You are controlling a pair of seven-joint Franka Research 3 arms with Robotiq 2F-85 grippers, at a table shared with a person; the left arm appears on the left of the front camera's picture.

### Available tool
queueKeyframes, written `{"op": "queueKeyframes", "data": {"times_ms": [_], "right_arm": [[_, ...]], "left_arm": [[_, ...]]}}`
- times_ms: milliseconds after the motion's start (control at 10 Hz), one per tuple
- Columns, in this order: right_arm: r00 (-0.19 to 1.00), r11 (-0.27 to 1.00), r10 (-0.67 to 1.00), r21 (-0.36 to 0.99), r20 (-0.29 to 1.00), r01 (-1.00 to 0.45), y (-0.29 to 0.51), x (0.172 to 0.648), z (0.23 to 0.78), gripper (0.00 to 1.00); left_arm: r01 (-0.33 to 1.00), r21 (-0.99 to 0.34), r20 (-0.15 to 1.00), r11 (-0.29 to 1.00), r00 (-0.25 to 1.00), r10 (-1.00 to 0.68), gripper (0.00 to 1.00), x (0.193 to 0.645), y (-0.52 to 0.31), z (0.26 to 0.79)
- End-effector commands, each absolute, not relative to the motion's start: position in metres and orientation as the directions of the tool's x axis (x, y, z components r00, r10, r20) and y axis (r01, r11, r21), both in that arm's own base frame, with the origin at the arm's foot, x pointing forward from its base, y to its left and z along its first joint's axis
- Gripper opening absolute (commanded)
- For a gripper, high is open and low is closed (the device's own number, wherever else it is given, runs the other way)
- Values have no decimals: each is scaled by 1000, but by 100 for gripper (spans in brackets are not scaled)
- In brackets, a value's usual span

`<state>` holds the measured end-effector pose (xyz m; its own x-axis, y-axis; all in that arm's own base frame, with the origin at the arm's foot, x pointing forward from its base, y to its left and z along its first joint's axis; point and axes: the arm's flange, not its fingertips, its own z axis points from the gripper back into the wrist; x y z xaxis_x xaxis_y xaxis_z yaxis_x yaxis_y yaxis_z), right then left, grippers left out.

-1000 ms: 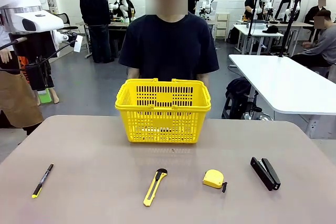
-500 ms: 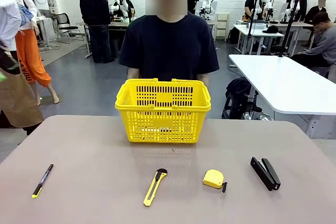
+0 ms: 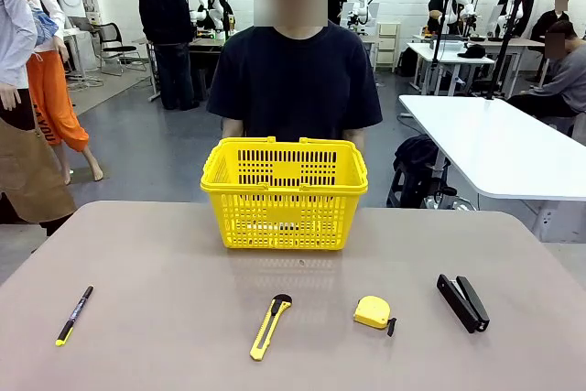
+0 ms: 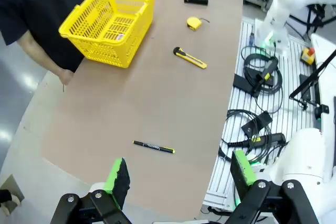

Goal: Place the items the person wants into the basket.
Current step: Pick up the item the person points to and place it in the Market Basket.

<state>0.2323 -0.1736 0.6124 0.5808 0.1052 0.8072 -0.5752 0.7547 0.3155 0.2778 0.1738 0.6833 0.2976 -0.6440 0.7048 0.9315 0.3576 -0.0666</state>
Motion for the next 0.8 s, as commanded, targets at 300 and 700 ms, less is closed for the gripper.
{"op": "queueKeyframes", "data": {"times_ms": [300, 700], "right_arm": [[570, 744, 111, 313, 814, -591, -173, 234, 611, 100], [570, 744, 111, 313, 814, -591, -173, 234, 611, 100]], "left_arm": [[942, -52, 781, 332, 245, -575, 100, 274, 208, 684], [934, -60, 775, 351, 266, -574, 100, 273, 209, 681]]}}
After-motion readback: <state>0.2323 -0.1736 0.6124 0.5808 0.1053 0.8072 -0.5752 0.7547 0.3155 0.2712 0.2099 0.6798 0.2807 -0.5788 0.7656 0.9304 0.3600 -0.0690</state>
